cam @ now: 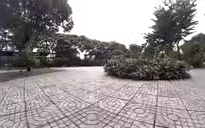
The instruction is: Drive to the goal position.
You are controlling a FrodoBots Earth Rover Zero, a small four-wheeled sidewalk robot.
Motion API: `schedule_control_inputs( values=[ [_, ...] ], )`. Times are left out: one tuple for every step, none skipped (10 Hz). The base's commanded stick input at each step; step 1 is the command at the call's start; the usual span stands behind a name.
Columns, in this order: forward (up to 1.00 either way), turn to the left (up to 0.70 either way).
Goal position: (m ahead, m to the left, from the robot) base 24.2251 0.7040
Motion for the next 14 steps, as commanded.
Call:
schedule_control_inputs(
  values=[
    [1.00, 0.00],
    [1.00, 0.00],
    [1.00, 0.00],
    [1.00, 0.11],
    [1.00, 0.22],
    [1.00, 0.27],
    [1.00, 0.27],
    [1.00, 0.27],
    [1.00, 0.27],
    [1.00, 0.09],
    [1.00, 0.00],
    [1.00, 0.00],
    [1.00, 0.00],
    [1.00, 0.00]
  ],
)
